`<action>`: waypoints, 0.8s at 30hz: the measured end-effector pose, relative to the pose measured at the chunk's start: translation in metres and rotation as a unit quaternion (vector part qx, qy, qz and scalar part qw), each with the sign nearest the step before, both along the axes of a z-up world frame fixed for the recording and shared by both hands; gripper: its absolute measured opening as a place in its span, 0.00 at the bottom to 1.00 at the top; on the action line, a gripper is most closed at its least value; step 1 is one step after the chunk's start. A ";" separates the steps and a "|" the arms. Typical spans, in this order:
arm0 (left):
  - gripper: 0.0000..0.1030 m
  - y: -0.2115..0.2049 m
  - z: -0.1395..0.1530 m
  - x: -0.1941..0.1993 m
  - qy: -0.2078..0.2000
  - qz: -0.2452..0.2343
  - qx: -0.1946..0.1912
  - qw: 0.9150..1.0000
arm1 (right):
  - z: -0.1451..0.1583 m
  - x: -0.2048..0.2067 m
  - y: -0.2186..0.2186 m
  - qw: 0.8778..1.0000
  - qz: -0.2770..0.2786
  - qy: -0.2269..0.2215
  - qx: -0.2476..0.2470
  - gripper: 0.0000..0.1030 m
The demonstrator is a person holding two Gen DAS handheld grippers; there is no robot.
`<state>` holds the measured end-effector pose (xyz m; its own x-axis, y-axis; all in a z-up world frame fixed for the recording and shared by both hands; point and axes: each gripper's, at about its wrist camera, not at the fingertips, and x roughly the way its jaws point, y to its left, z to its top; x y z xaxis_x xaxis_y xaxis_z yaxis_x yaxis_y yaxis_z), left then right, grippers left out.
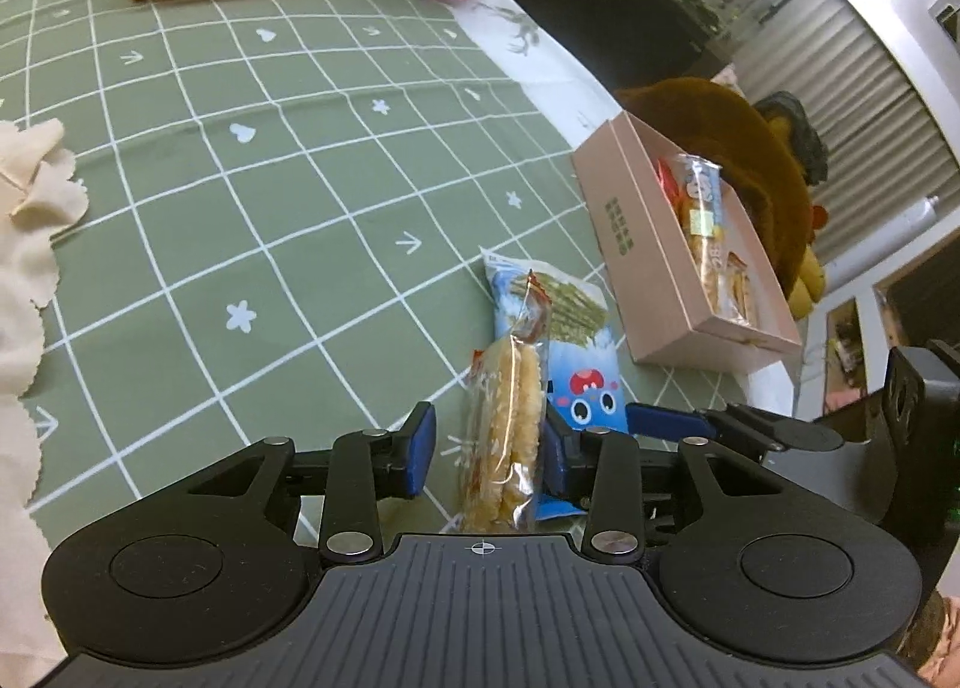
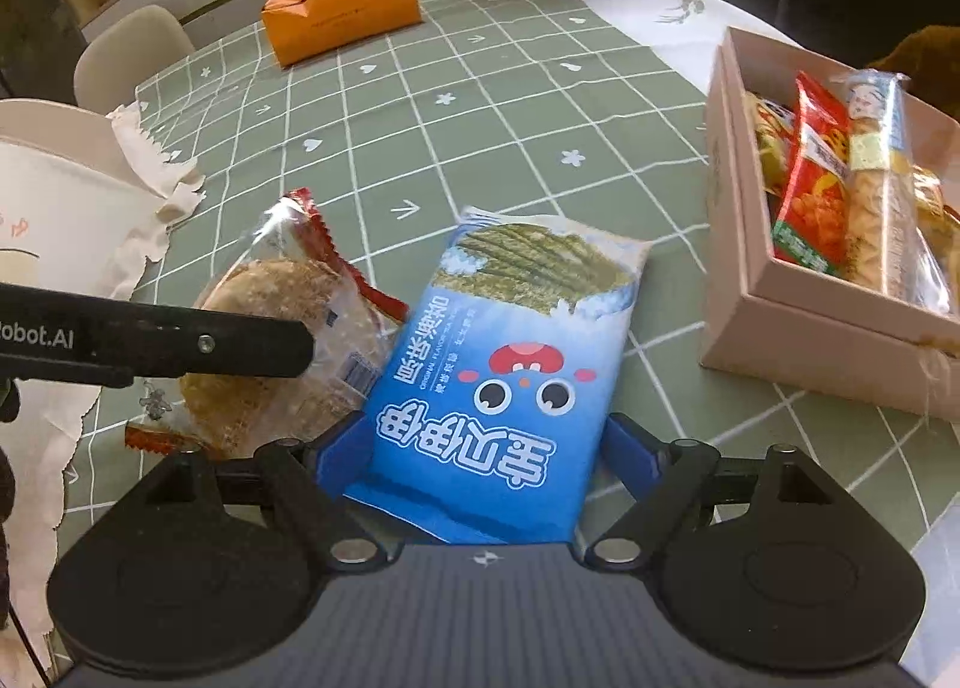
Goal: Organize snacks
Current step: 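Grasp the blue seaweed bag with the right gripper while left grasps a biscuit packet, then carry both held snacks into the pink box and open both grippers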
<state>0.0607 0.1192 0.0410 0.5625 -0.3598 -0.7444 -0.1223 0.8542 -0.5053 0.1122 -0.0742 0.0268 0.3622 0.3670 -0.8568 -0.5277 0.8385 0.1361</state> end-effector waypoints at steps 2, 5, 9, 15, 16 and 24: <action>0.41 -0.004 0.002 -0.002 -0.001 -0.002 0.008 1.000 | -0.001 0.001 -0.002 1.000 -0.008 0.000 0.000 0.86; 0.41 -0.016 0.011 -0.003 -0.007 -0.017 0.044 0.999 | 0.001 -0.002 -0.002 1.000 -0.012 -0.008 -0.006 0.86; 0.43 -0.026 0.014 -0.006 -0.010 -0.030 0.092 0.995 | 0.003 -0.008 0.000 0.999 -0.006 -0.025 -0.019 0.86; 0.22 0.002 0.009 -0.022 -0.001 0.028 0.024 0.999 | 0.020 -0.008 -0.020 0.999 -0.039 -0.032 0.015 0.86; 0.22 0.008 0.007 -0.027 0.002 0.039 0.006 0.999 | 0.019 -0.003 -0.021 0.998 -0.047 -0.023 0.018 0.86; 0.21 0.024 0.008 -0.058 0.006 0.087 -0.014 0.996 | 0.000 0.033 0.001 0.994 -0.099 0.035 0.014 0.92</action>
